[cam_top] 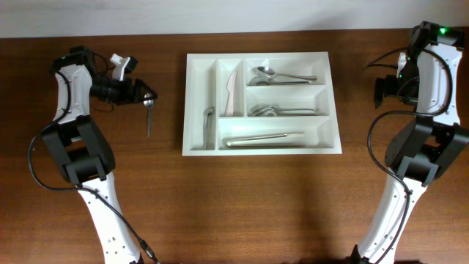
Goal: Pack container
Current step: 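Close the left gripper around the spoon's neck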
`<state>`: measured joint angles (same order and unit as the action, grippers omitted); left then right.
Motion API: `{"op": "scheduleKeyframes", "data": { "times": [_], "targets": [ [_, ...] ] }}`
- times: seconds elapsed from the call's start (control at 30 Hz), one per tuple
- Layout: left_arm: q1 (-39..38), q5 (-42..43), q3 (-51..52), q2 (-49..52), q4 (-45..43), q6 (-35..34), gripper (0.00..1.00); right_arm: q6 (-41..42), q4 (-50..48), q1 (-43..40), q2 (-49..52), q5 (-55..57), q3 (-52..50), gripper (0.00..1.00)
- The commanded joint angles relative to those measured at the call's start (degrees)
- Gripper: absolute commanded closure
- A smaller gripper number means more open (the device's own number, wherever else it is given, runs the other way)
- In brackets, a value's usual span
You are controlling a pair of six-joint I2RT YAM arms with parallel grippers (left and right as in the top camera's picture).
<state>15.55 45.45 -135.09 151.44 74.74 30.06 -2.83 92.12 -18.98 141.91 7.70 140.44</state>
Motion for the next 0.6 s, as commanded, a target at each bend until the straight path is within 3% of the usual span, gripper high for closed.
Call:
{"op": "scheduleKeyframes", "data": {
  "times": [0.0, 0.37, 0.57],
  "targets": [
    [0.0, -0.3, 0.2, 1.4, -0.2, 1.7, 0.24, 0.1, 0.0, -0.2, -2.4, 0.5, 0.1, 0.01],
    [0.0, -1.9, 0.2, 1.4, -0.2, 1.7, 0.33, 0.1, 0.0, -0.2, -2.4, 0.5, 0.1, 0.01],
    [0.1, -2.4, 0.2, 1.4, 0.0, 1.7, 0.47, 0.1, 0.0, -0.2, -2.4, 0.5, 0.1, 0.02]
  ]
}}
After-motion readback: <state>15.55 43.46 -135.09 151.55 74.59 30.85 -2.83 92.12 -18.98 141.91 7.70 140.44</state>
